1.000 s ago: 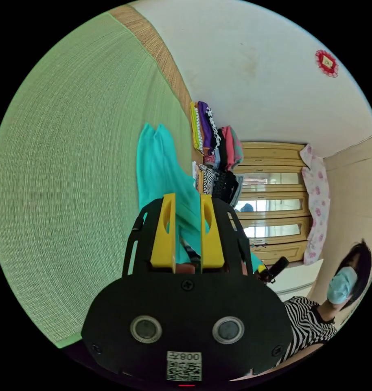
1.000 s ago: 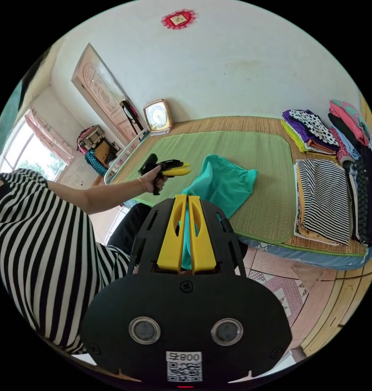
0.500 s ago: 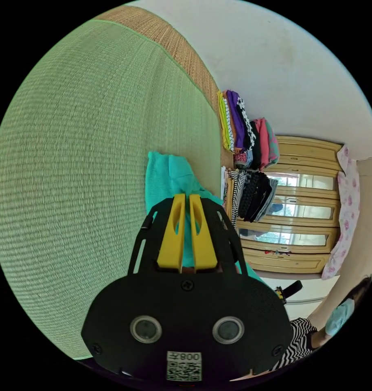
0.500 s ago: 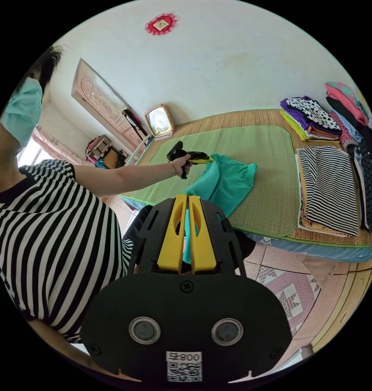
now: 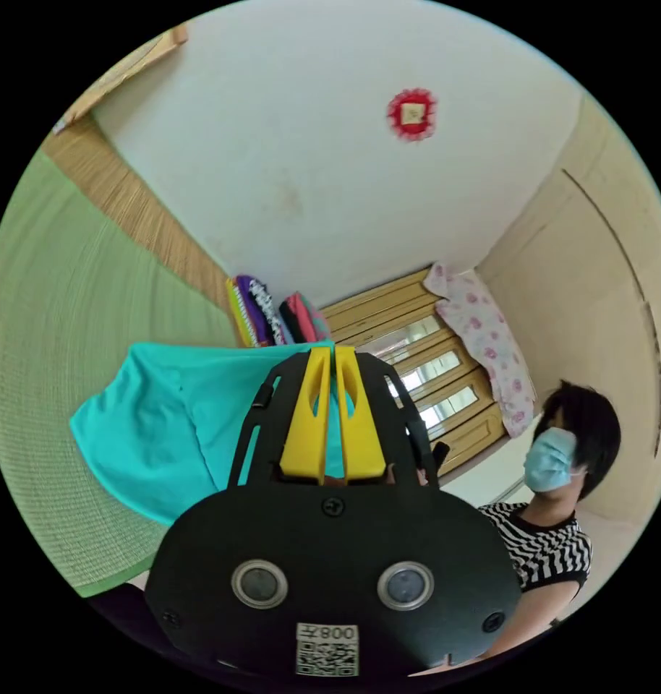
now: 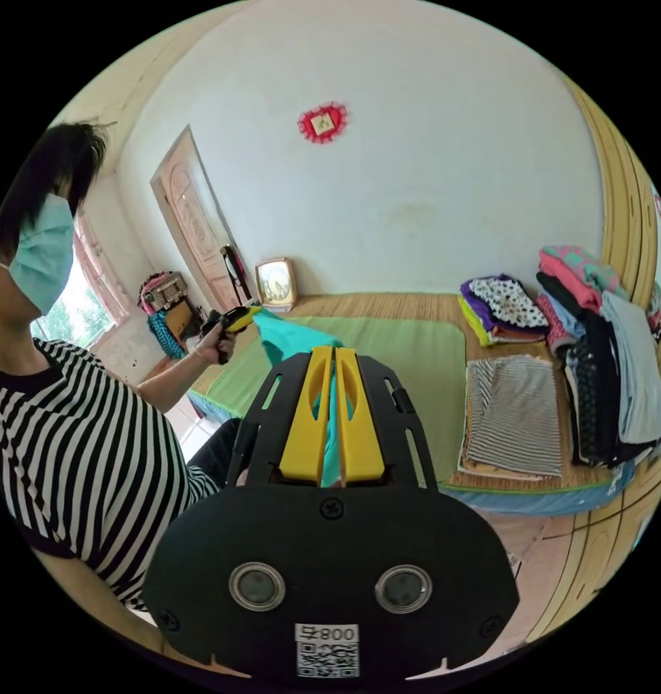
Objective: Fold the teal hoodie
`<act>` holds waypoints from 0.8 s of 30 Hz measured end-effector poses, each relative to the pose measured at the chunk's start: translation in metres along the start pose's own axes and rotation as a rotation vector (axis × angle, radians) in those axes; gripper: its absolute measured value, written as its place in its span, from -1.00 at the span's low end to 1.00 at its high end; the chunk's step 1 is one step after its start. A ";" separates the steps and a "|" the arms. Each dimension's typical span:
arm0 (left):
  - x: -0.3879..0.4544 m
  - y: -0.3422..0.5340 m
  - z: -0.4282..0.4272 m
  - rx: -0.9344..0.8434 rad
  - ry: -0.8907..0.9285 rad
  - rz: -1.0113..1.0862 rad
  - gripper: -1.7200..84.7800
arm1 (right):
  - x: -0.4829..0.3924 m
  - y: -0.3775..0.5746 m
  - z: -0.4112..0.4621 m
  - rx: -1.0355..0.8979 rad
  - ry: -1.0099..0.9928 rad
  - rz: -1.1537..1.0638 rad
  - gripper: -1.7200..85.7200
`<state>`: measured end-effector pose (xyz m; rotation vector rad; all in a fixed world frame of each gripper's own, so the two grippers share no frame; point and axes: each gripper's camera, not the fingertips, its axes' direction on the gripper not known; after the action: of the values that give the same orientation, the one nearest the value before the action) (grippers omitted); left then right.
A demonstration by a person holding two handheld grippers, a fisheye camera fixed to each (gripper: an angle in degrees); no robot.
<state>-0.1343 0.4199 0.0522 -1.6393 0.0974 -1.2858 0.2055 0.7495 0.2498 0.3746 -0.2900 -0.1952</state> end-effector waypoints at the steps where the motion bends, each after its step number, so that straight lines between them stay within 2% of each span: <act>1: 0.025 0.010 -0.021 0.039 0.016 0.054 -0.94 | -0.012 -0.006 -0.014 0.036 -0.002 -0.025 -0.96; 8: 0.179 0.073 -0.117 0.185 0.041 0.421 -0.94 | -0.091 -0.038 -0.092 0.257 -0.038 -0.184 -0.96; 15: 0.297 0.135 -0.173 0.281 0.077 0.739 -0.94 | -0.151 -0.061 -0.172 0.481 -0.069 -0.311 -0.96; 20: 0.371 0.181 -0.207 0.372 -0.020 0.973 -0.94 | -0.187 -0.073 -0.213 0.615 -0.061 -0.423 -0.96; 24: 0.403 0.198 -0.221 0.436 -0.109 1.065 -0.94 | -0.195 -0.091 -0.210 0.643 -0.058 -0.460 -0.96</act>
<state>-0.0343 -0.0572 0.1667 -1.0013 0.5085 -0.3517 0.0759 0.7830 -0.0198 1.0762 -0.3168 -0.5692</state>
